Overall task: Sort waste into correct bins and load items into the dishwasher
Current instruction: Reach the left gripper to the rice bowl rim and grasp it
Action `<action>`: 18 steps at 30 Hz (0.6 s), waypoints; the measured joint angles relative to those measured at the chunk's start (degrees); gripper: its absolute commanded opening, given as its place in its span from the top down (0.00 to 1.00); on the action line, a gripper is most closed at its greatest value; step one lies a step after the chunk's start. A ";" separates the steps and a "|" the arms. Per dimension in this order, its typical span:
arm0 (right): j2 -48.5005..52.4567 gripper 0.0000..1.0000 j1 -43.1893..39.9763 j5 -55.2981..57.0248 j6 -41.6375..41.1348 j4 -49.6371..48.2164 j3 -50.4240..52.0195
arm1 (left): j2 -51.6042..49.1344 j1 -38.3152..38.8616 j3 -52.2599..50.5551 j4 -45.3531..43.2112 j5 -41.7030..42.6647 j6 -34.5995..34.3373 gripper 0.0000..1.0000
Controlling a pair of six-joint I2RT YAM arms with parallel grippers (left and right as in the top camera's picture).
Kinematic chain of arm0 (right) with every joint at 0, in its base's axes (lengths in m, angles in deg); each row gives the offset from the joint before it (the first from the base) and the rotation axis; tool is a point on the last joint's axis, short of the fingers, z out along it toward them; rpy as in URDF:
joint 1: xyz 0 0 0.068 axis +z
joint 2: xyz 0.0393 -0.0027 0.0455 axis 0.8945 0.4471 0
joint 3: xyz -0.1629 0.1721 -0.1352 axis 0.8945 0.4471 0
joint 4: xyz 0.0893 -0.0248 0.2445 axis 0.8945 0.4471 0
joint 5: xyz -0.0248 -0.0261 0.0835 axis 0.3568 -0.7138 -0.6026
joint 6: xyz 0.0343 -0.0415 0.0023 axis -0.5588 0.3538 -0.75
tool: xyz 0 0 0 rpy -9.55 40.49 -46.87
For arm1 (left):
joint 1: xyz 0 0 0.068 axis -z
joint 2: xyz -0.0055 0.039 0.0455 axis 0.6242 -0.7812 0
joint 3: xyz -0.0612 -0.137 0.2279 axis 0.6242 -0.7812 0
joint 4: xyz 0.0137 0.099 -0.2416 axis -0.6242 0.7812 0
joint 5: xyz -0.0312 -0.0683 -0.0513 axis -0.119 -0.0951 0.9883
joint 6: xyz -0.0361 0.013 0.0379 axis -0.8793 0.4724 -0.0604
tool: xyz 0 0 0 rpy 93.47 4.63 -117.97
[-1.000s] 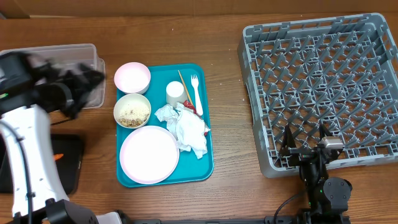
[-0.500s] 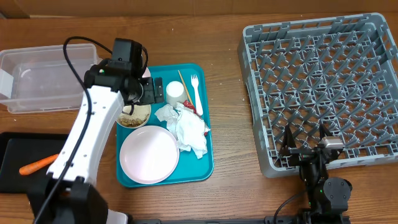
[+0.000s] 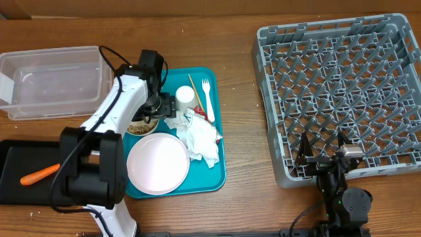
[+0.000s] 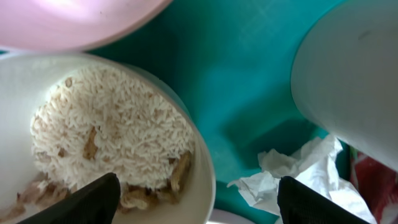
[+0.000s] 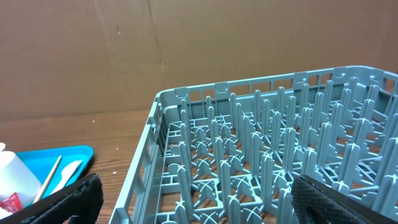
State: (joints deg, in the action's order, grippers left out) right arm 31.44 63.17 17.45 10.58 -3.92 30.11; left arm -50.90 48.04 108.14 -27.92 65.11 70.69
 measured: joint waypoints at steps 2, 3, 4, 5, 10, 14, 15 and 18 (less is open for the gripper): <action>0.00 0.00 0.00 0.02 0.00 0.02 0.00 | -0.42 0.00 0.00 -0.33 -0.39 0.02 0.19; 0.00 0.00 0.00 0.00 0.00 0.02 0.00 | -0.70 0.00 0.02 -0.33 -0.50 0.00 0.19; 0.00 0.00 0.00 0.02 -0.02 0.02 0.00 | -0.92 0.00 0.02 -0.35 -0.52 0.00 0.19; 0.00 0.00 0.00 0.02 0.00 0.02 0.00 | -1.31 0.00 0.02 -0.37 -0.63 0.00 0.22; 0.00 0.00 0.00 0.00 0.00 0.00 0.00 | -2.99 0.00 0.02 -0.68 -0.74 -0.02 0.45; 0.00 0.00 0.00 0.00 0.00 0.00 0.00 | -2.99 0.00 0.02 -0.83 -0.87 0.02 0.46; 0.00 0.00 0.00 0.00 0.00 0.02 0.00 | -2.99 0.00 0.02 -0.83 -0.87 0.00 0.47; 0.00 0.00 0.00 0.02 0.02 0.02 0.00 | -2.99 0.00 0.02 -1.07 -0.90 0.00 0.49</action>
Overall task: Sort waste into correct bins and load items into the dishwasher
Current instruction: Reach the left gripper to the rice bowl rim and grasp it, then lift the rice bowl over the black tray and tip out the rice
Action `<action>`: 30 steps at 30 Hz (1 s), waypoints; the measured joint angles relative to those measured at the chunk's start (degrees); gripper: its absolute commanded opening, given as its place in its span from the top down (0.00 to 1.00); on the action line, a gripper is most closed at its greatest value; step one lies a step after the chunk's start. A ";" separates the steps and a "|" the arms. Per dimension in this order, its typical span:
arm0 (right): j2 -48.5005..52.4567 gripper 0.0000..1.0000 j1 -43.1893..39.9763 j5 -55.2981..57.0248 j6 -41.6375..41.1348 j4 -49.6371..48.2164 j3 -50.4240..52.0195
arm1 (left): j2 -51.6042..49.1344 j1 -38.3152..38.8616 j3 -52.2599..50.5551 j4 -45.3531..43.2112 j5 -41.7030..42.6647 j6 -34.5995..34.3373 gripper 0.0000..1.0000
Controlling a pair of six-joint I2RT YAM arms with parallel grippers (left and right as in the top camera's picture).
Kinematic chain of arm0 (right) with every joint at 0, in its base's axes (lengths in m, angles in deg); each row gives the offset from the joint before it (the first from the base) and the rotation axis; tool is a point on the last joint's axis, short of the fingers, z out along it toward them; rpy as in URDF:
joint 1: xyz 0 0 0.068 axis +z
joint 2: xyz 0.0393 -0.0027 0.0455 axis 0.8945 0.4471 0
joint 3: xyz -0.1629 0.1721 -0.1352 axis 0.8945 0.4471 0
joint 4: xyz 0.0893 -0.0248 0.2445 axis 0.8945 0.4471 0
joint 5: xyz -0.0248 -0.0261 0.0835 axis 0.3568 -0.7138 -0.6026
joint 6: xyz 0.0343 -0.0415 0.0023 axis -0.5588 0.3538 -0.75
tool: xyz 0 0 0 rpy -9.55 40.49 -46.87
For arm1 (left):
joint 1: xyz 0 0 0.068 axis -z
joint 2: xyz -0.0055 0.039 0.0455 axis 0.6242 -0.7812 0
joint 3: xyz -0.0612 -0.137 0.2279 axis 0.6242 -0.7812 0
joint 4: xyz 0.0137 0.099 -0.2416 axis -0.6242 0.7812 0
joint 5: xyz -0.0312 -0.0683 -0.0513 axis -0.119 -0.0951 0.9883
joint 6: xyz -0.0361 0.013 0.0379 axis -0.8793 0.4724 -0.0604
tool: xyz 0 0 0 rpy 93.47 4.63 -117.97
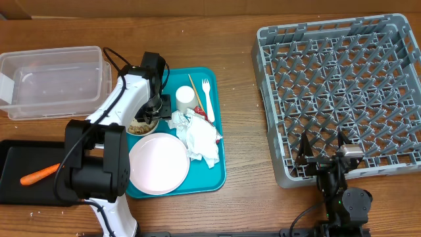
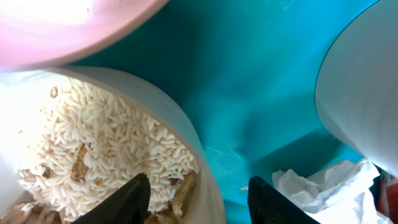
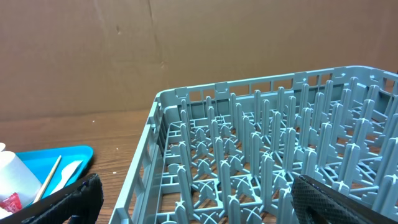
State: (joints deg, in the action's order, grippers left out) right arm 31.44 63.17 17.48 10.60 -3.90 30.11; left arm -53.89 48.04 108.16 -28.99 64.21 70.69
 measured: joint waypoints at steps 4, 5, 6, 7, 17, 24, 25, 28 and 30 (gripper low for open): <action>0.00 0.00 0.00 -0.02 -0.02 -0.02 0.00 | 0.00 0.00 -0.24 -1.07 0.02 0.00 0.54; 0.00 0.00 0.00 -0.02 -0.02 0.02 0.00 | 0.00 0.00 -0.61 -1.55 0.00 0.00 0.55; 0.00 0.00 0.00 0.00 -0.02 0.00 0.00 | 0.00 0.00 -0.96 -1.55 0.02 -0.02 0.55; 0.00 0.00 0.00 -0.02 0.00 -0.02 0.00 | 0.00 0.00 -0.98 -1.57 0.00 0.00 0.56; 0.00 0.00 0.00 0.00 -0.02 -0.04 0.00 | 0.00 0.00 -1.03 -1.57 0.00 0.00 0.78; 0.00 0.00 0.00 -0.02 0.00 0.00 0.00 | 0.00 0.00 -1.03 -1.60 0.04 0.02 0.95; 0.00 0.00 0.00 -0.02 -0.02 0.02 0.00 | 0.00 0.04 -1.03 -1.62 0.20 0.02 0.96; 0.00 0.00 0.00 0.00 -0.02 -0.02 0.00 | 0.02 0.37 -1.01 -1.46 -0.44 0.02 0.96; 0.00 0.00 -0.02 -0.02 -0.02 -0.04 0.00 | 0.02 0.37 -0.85 -1.22 -0.46 0.00 0.96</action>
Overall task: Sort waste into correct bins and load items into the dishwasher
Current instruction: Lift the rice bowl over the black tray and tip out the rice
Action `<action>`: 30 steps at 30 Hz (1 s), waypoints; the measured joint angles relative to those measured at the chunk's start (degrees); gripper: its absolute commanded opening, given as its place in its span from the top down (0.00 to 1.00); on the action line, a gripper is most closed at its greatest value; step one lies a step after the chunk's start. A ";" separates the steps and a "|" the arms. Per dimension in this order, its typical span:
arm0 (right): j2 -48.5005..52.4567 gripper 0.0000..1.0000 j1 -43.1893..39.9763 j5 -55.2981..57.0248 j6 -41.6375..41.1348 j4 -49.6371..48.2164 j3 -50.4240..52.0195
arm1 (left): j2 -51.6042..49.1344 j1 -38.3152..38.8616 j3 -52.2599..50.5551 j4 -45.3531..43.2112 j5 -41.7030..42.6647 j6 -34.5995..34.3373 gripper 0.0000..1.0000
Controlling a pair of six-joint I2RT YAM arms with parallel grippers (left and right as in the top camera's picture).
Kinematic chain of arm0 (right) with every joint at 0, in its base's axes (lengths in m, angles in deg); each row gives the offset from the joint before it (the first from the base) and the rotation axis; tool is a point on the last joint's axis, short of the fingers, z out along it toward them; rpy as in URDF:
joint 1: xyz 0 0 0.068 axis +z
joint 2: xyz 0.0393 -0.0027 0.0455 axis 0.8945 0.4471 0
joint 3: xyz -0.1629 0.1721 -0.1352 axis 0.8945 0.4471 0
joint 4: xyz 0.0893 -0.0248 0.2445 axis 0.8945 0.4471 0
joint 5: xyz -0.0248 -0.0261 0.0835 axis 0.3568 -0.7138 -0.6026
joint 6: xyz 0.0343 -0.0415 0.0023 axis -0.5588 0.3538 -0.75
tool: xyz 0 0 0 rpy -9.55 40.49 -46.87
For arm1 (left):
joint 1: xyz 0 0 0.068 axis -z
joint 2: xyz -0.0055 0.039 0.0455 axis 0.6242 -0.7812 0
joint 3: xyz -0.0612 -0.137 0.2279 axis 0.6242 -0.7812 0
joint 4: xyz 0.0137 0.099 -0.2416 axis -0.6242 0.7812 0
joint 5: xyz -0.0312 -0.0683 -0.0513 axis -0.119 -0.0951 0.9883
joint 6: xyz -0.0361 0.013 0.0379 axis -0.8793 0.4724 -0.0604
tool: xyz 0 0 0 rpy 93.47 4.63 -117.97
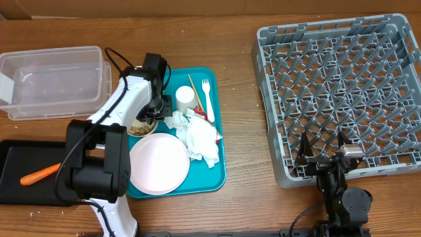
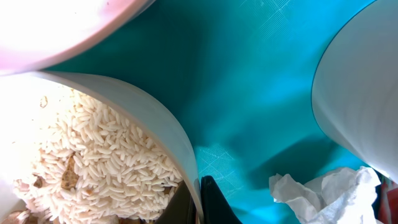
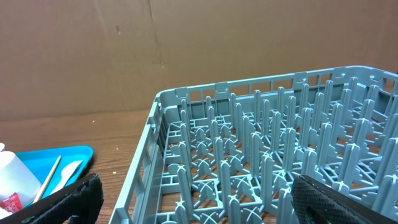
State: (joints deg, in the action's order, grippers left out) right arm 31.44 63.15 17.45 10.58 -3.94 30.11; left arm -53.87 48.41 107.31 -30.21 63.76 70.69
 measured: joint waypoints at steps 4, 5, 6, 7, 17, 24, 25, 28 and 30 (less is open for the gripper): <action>0.00 0.00 0.02 0.00 0.00 0.04 0.00 | 0.00 0.00 0.85 0.90 -0.15 0.00 0.96; 0.00 0.00 0.02 0.02 0.00 0.04 0.00 | 0.00 0.00 1.57 1.90 -0.17 0.02 0.96; 0.00 0.00 0.02 0.02 -0.02 0.02 0.00 | 0.00 0.00 2.08 2.64 -0.17 0.00 0.96; 0.00 0.00 0.02 0.02 -0.02 0.04 0.00 | 0.00 0.00 2.82 3.82 -0.17 0.00 0.96; 0.00 0.00 0.02 0.02 0.02 0.04 0.00 | -0.02 0.00 10.75 12.11 -0.13 -0.68 0.96; 0.00 0.00 0.02 0.00 0.00 0.02 0.00 | 0.66 0.00 18.99 20.31 1.01 -3.58 0.96; 0.00 0.00 0.02 0.00 0.00 0.07 0.00 | 1.79 0.00 19.23 20.44 1.14 -3.85 0.96; 0.00 0.00 0.02 0.00 0.00 0.02 0.00 | 5.57 -0.13 19.45 21.62 1.18 -4.11 0.96; 0.00 0.00 0.02 0.02 -0.02 0.02 0.00 | 10.14 -1.05 19.69 23.23 1.40 -4.63 0.96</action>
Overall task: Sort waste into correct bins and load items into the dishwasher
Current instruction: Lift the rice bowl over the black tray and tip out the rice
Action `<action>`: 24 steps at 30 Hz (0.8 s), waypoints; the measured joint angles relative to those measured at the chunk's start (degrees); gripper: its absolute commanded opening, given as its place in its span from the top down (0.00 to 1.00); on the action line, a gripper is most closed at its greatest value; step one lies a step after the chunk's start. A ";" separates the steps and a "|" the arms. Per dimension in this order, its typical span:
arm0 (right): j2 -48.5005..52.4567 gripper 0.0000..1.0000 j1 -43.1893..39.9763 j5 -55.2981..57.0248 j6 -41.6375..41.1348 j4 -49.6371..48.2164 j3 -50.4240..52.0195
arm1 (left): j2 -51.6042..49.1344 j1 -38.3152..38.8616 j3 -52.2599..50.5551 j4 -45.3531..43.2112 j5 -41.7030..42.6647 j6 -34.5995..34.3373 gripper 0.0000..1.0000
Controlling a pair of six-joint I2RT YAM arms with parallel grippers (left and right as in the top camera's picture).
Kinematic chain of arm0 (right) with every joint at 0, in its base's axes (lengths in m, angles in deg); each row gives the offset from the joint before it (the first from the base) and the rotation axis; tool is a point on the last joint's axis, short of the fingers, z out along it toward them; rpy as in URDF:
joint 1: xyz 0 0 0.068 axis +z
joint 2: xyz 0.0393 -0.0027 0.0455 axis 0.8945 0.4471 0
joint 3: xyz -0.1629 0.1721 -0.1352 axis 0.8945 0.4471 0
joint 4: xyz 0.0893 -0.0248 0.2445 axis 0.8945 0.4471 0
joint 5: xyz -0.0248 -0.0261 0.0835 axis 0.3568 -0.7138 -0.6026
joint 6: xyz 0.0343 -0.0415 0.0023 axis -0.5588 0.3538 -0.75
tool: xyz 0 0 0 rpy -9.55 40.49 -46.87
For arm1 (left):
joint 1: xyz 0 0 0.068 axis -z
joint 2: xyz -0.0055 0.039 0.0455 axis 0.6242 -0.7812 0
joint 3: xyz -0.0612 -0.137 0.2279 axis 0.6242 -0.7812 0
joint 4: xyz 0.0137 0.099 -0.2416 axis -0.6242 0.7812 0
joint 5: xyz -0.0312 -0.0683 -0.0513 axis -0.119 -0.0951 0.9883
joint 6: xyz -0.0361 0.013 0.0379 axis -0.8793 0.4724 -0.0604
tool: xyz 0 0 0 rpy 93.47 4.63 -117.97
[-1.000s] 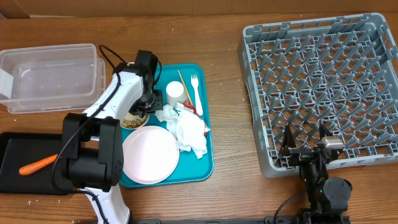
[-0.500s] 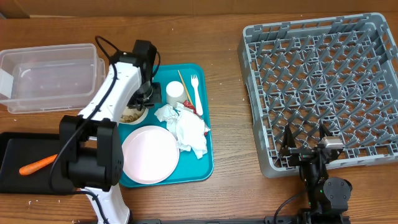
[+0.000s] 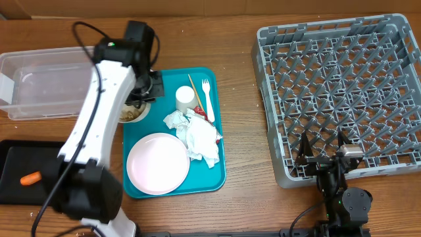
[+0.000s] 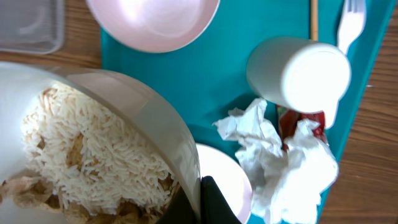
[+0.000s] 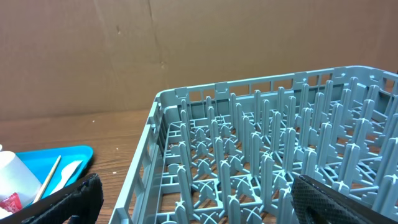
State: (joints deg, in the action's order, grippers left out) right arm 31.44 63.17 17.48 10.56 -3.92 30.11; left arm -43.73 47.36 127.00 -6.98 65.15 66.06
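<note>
A white bowl of rice and food scraps hangs above the left edge of the teal tray; it also shows in the overhead view. My left gripper is shut on the bowl's rim. On the tray lie a big pink plate, crumpled tissues, a white cup, a white fork and a chopstick. A smaller pink dish sits at the tray's back. My right gripper stands open at the front edge of the grey dish rack, holding nothing.
A clear plastic bin stands at the back left. A black tray with a carrot lies at the front left. Bare wooden table separates the teal tray from the rack.
The left gripper, still shut on the bowl's rim, is now higher and further to the back left. The bowl has left the tray floor. The right arm has not moved.
My left gripper's jaws stood wide open around the rim of the rice bowl on the tray. They were then closer together, one inside and one outside the rim, and then shut on it. Now the bowl is held up near the tray's left edge.
</note>
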 measured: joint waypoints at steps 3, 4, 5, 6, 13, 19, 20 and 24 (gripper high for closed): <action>0.00 0.00 0.00 -0.02 0.02 0.04 0.00 | 4.09 -2.97 0.20 1.99 0.35 -0.50 0.96; 0.00 0.00 0.00 -0.02 0.02 0.00 0.00 | 5.53 -5.22 0.20 2.80 0.37 -0.76 0.96; 0.00 0.00 0.00 -0.02 0.04 0.02 0.00 | 6.88 -9.18 0.20 3.52 0.22 -1.57 0.96; 0.00 0.00 0.00 0.00 0.02 0.00 0.00 | 7.06 -11.15 0.22 4.00 0.57 -1.64 0.96; 0.00 0.00 0.00 0.00 0.02 0.02 0.00 | 7.08 -30.21 -0.22 3.76 8.13 -0.07 0.96; 0.00 0.00 -0.02 0.00 0.02 -0.02 0.00 | 7.48 -43.80 -8.02 -3.32 18.60 2.38 0.96; 0.00 0.00 0.00 -0.02 0.02 0.02 0.00 | 7.50 -46.71 -10.71 -5.75 20.76 2.75 0.96; 0.00 0.00 0.00 -0.02 0.02 0.07 0.00 | 7.50 -54.10 -19.71 -12.33 29.16 3.67 0.96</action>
State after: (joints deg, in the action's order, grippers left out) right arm 31.44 63.17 17.45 10.58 -3.85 30.11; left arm -36.23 -6.74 107.29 -19.30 94.31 69.73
